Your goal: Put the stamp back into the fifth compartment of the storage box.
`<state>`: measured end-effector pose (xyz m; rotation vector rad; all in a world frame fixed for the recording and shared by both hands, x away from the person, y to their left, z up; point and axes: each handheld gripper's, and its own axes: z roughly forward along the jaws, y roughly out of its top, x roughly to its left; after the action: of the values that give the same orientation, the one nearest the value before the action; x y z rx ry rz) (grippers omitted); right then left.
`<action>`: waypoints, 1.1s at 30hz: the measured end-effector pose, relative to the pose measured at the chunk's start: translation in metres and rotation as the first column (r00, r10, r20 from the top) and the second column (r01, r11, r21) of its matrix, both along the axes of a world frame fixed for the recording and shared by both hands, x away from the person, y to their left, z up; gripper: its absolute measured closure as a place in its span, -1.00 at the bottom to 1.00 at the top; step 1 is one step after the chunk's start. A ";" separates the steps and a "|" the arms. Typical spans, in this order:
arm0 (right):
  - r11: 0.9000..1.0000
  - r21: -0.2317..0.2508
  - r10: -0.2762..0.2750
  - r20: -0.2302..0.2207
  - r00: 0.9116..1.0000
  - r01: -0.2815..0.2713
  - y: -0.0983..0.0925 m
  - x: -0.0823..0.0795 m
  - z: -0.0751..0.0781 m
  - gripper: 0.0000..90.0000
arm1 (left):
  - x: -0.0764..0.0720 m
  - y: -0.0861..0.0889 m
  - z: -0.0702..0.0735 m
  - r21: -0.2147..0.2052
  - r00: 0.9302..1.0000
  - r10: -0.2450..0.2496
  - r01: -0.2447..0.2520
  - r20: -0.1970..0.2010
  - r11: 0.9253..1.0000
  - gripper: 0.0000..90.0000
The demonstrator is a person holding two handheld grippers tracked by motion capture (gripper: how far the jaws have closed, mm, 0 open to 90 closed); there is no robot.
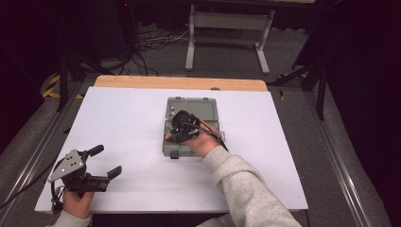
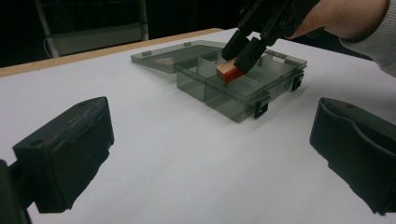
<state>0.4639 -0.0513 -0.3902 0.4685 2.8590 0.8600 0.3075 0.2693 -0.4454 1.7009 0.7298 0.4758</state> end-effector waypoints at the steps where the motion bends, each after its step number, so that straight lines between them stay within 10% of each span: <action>1: 1.000 -0.003 0.002 -0.001 1.000 -0.002 0.000 0.000 -0.001 0.47 | 0.000 0.000 0.000 0.000 1.000 0.000 0.000 0.000 1.000 -0.99; 33: 0.997 -0.071 0.021 -0.058 0.998 -0.025 0.010 0.001 -0.015 0.47 | 0.000 0.000 0.000 0.000 1.000 0.000 0.000 0.000 1.000 -0.99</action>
<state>0.4644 -0.0409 -0.4050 0.4606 2.9415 0.7565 0.3075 0.2693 -0.4454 1.7010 0.7304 0.4760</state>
